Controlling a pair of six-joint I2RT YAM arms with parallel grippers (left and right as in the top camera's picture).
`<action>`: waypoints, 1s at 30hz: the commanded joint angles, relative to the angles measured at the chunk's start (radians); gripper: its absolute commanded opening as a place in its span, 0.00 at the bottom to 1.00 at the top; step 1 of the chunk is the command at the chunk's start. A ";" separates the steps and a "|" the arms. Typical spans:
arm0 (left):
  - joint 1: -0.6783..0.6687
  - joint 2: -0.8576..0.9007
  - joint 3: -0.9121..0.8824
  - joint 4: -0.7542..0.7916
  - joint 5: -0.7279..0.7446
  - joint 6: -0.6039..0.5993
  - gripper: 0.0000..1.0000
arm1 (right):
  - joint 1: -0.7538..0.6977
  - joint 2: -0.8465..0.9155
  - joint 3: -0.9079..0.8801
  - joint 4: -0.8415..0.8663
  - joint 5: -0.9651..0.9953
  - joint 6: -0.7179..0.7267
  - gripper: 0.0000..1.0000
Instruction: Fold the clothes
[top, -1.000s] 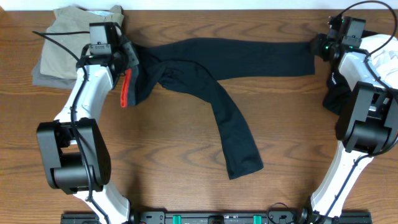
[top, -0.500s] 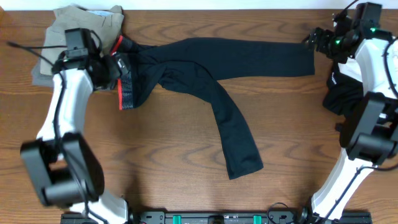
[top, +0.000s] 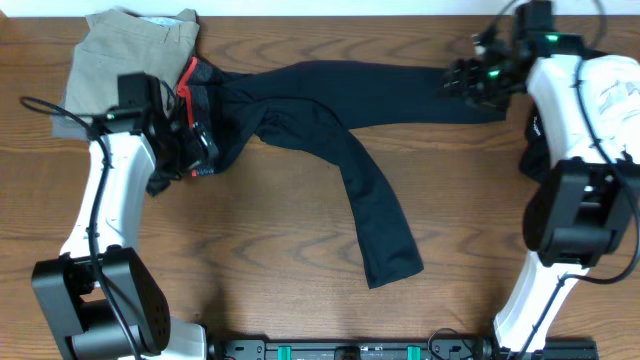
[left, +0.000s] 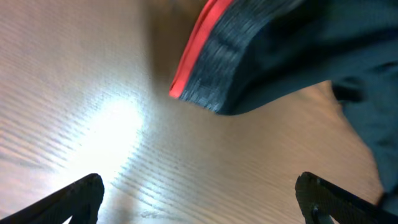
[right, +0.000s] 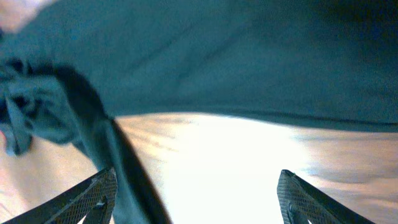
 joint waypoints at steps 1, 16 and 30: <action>-0.018 0.011 -0.082 0.044 -0.005 -0.040 0.98 | 0.076 -0.001 -0.006 -0.025 0.063 0.010 0.79; -0.048 0.032 -0.301 0.431 -0.116 -0.189 0.80 | 0.211 -0.001 -0.006 -0.073 0.095 0.011 0.74; -0.048 0.153 -0.305 0.558 -0.110 -0.185 0.72 | 0.235 -0.001 -0.006 -0.084 0.108 0.011 0.72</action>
